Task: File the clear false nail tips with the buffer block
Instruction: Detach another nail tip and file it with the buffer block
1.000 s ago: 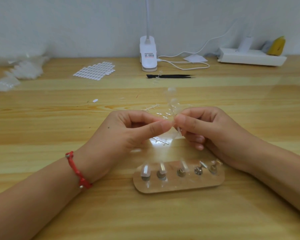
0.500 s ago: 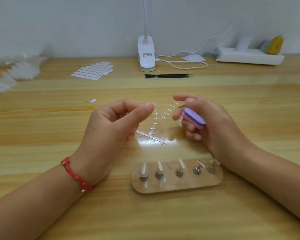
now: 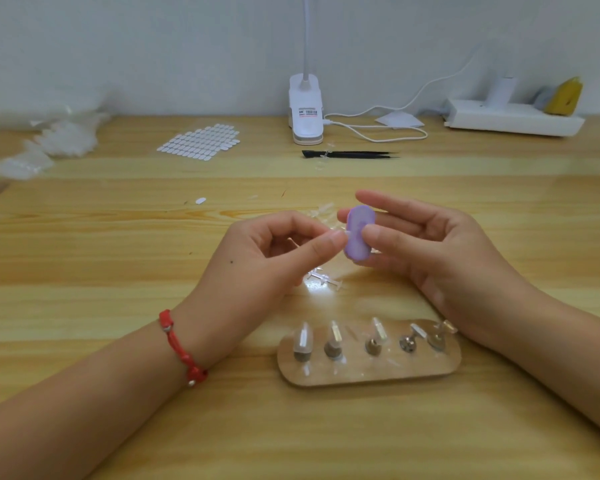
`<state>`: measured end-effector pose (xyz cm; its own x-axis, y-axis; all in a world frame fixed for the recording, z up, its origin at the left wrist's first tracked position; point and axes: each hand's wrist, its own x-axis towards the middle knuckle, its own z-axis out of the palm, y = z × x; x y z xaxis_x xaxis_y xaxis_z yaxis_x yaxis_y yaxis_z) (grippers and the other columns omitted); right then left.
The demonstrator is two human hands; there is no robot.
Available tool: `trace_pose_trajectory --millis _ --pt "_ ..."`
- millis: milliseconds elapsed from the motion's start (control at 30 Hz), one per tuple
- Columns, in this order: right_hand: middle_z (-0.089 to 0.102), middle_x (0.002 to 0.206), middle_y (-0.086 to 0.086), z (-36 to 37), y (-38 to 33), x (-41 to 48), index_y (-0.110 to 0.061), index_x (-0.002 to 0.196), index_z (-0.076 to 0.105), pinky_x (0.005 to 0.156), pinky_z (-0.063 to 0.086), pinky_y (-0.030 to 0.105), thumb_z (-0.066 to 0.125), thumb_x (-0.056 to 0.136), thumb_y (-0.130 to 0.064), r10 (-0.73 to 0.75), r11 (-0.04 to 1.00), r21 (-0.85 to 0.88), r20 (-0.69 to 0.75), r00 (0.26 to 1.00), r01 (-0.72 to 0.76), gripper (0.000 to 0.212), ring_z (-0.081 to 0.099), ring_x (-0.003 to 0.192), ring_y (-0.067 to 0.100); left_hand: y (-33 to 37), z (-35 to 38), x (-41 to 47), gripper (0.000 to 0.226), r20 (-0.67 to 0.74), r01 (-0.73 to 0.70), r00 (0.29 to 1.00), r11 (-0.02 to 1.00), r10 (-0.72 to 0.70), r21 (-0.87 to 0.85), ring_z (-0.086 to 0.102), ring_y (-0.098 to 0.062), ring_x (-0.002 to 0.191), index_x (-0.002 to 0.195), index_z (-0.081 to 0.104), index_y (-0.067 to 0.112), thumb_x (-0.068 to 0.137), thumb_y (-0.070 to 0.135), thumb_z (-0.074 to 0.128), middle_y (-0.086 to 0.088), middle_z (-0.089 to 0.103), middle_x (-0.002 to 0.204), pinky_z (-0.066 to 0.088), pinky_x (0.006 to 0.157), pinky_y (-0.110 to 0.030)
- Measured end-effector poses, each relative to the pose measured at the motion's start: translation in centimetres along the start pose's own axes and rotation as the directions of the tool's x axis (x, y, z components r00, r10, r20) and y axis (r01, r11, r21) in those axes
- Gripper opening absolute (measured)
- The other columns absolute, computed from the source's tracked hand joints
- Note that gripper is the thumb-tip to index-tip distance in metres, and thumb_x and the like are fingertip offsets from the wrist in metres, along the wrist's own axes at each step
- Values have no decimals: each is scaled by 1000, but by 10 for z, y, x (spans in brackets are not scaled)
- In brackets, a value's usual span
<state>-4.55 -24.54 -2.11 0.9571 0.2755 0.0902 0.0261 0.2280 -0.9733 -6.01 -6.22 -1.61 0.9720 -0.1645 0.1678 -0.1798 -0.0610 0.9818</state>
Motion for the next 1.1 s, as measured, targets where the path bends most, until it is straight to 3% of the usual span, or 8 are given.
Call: trace_pose_trajectory --millis 67,267,500,633,800,1100 --pt "76 102 5 2 -1 -1 -19 102 76 65 57 21 76 64 -20 12 1000 -26 1 1000 -12 38 73 90 16 0 0 0 20 -7 -6 1000 1000 6 16 42 -3 49 70 71 23 64 42 69 15 52 52 37 49 -10" --pt "76 86 7 4 -4 -3 -29 91 80 65 57 21 88 53 -23 24 997 -75 26 999 -22 39 72 79 17 0 -1 1 20 -13 11 1000 1000 -11 6 42 -4 46 78 69 18 70 36 67 14 51 50 38 49 -11" --pt "77 82 9 5 -6 -7 -30 95 79 64 56 21 82 62 -27 43 988 -151 56 998 -34 33 71 75 14 0 -1 1 21 10 14 1000 1000 -14 -4 42 -5 44 81 68 13 73 31 65 12 49 52 37 48 -11" --pt "77 81 5 6 -5 -6 -31 91 79 63 56 21 84 55 -33 34 992 -124 24 999 -31 36 70 68 12 3 1 -1 12 92 -11 996 998 5 63 40 -2 42 76 67 13 80 24 65 16 50 46 34 47 -7" --pt "76 83 10 6 -5 -6 -30 94 79 64 56 23 86 56 -33 48 985 -166 46 998 -40 39 70 70 15 3 0 -2 13 88 -16 996 998 10 66 39 -2 41 77 67 12 80 24 64 16 50 45 34 47 -7" --pt "76 76 2 5 -7 -3 -30 85 80 59 55 21 88 50 -30 69 990 -126 65 996 -61 35 68 62 9 4 -1 -1 15 132 18 991 995 -31 94 38 -3 38 77 68 9 81 23 66 14 46 42 33 47 -9"
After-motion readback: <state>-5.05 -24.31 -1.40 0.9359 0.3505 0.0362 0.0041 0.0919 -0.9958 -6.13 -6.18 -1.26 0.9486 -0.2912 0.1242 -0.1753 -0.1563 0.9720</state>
